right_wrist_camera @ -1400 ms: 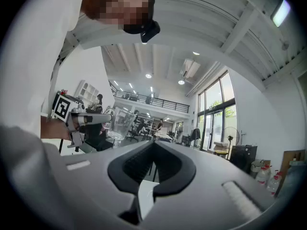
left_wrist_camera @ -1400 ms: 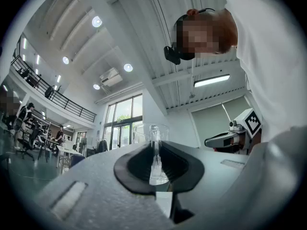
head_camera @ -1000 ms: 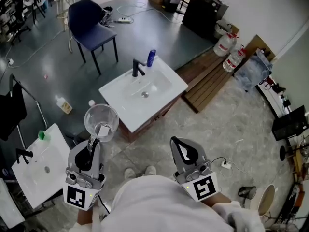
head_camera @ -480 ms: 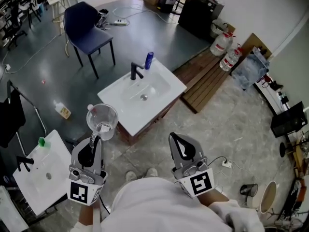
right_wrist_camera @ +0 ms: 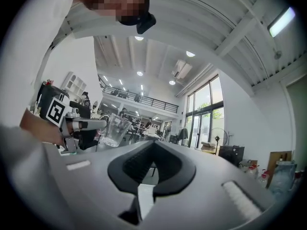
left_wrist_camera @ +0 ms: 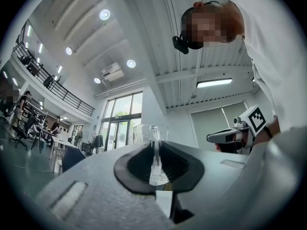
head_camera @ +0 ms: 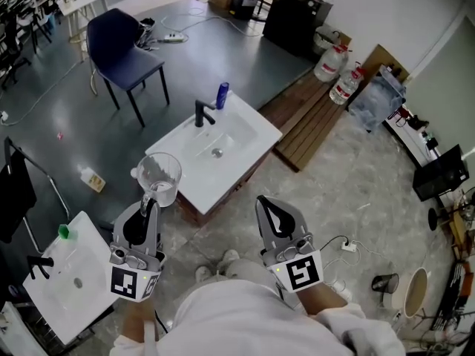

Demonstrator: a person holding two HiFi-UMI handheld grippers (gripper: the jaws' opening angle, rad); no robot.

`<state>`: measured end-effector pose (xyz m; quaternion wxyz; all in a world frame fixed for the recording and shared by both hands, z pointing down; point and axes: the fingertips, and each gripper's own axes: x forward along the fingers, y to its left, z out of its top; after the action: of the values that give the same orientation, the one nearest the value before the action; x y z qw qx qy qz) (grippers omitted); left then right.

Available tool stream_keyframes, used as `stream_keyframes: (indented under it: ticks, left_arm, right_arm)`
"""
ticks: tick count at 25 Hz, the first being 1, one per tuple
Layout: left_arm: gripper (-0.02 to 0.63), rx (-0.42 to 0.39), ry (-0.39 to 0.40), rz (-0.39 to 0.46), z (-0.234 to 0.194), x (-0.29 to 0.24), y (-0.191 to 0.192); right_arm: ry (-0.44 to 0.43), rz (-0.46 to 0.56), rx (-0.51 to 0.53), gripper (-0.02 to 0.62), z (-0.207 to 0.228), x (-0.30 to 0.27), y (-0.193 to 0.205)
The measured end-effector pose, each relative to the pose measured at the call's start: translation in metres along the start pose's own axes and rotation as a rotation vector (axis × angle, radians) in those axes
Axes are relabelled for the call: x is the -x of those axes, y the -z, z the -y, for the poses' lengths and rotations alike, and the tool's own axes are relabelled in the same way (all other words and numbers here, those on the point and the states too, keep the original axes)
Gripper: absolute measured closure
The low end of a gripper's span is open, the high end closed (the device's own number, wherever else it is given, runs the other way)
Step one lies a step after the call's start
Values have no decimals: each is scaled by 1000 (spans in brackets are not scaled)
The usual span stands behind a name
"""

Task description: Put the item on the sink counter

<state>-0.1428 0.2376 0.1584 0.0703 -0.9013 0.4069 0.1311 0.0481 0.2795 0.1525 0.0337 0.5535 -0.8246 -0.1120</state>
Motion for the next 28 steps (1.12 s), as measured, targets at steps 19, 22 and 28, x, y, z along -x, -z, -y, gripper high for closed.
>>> stream_keyframes:
  ticks: [19,22,28]
  left_arm:
    - [588,-9,-73,-61,-29,-117,76]
    - [588,-24,-93,-70,-36,-142,92]
    - [588,-26,-129,-85,-52,-176,130]
  right_arm:
    - [-79,15,-47,591,100,-99,63]
    - [-112,14,-58,591,117,-120,77]
    - [-162,1,-71,591,135,-160,111]
